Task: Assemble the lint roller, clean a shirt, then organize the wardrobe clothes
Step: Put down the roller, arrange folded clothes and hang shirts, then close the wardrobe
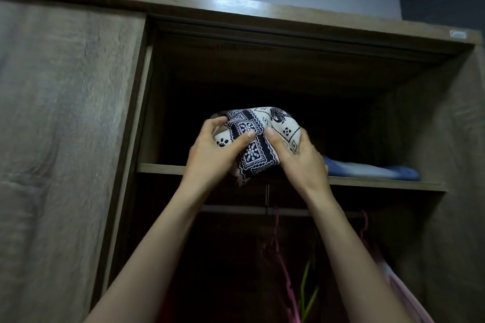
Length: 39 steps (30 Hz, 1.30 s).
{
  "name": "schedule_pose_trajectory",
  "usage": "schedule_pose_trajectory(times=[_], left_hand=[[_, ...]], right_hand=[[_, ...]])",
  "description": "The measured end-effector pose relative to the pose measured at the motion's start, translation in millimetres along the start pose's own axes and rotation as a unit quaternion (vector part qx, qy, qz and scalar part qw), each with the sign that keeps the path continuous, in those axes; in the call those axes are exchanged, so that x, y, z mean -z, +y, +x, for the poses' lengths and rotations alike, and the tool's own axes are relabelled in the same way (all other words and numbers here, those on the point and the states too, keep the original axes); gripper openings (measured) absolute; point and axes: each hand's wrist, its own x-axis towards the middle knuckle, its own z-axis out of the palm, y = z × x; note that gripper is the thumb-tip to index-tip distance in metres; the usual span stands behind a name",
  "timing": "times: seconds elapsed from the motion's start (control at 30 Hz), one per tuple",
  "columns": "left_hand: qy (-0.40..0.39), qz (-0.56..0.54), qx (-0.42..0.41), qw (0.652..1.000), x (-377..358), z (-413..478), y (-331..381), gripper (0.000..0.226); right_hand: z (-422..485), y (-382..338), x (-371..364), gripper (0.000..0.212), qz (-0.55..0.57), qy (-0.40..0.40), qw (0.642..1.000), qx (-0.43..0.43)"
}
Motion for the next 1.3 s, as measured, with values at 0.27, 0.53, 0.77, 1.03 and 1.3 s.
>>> schedule_pose_trajectory(times=[0.27, 0.53, 0.77, 1.03, 1.3], left_hand=[[-0.062, -0.014, -0.093, 0.994, -2, 10, 6, 0.056], [0.004, 0.263, -0.122, 0.957, -4, 7, 34, 0.063], [-0.114, -0.09, -0.048, 0.988, -11, 11, 27, 0.061], [-0.179, -0.179, -0.01, 0.967, 2, 3, 11, 0.102], [-0.203, -0.24, -0.093, 0.945, 3, -24, -5, 0.107]], right_hand=[[-6, 9, -3, 0.076, 0.042, 0.014, 0.998, 0.035], [-8, 5, 0, 0.038, -0.005, 0.056, 0.997, 0.061], [-12, -8, 4, 0.022, 0.22, 0.054, 0.97, 0.085], [-7, -7, 1, 0.022, 0.288, 0.028, 0.956, -0.052], [-46, -22, 14, 0.043, 0.385, 0.006, 0.922, -0.04]])
